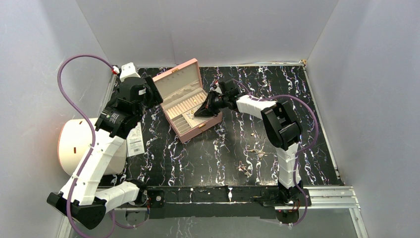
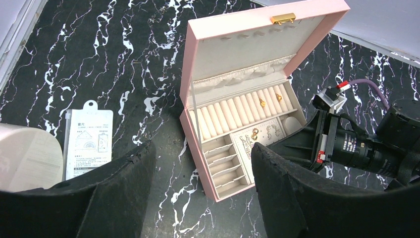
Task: Organize the mixed jewelry
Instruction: Place the jewelry in the jewelry box.
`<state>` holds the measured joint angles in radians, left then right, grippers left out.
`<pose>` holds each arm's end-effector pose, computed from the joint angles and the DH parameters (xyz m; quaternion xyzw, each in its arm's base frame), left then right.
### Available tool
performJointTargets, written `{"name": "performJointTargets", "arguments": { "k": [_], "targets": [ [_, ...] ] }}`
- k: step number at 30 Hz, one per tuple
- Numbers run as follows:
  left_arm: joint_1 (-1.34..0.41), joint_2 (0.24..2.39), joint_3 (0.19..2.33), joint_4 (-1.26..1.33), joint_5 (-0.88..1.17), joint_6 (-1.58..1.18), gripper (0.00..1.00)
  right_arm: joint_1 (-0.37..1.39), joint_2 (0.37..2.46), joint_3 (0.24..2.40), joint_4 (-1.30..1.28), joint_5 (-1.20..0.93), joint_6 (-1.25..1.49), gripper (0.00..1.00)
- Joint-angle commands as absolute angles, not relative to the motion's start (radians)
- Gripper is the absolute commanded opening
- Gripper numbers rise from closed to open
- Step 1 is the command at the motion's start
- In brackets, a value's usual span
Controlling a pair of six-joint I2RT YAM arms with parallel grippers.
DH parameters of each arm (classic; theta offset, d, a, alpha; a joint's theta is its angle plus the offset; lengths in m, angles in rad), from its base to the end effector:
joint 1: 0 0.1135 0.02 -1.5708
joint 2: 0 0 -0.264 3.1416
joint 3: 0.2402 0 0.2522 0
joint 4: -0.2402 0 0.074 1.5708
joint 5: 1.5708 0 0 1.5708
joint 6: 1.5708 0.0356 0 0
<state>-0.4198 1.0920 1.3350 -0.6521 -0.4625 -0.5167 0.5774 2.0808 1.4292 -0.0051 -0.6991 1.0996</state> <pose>0.2063 -0.0747 0.4229 -0.1650 0.8067 -0.0701 0.5631 0.3731 0.2704 0.1812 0.0716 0.8535 0.5138 0.0487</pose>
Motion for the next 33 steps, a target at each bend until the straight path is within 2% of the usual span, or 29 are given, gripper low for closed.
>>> {"name": "performJointTargets", "arguments": {
  "k": [1,33],
  "targets": [
    [-0.416,1.083,1.332,-0.640,-0.486,-0.514,0.68,0.584,2.076,1.483,0.002,-0.682,1.070,0.00],
    [-0.416,1.081,1.323,-0.631,-0.482,-0.515,0.68,0.607,2.055,1.478,-0.072,-0.645,1.048,0.00]
  ]
}}
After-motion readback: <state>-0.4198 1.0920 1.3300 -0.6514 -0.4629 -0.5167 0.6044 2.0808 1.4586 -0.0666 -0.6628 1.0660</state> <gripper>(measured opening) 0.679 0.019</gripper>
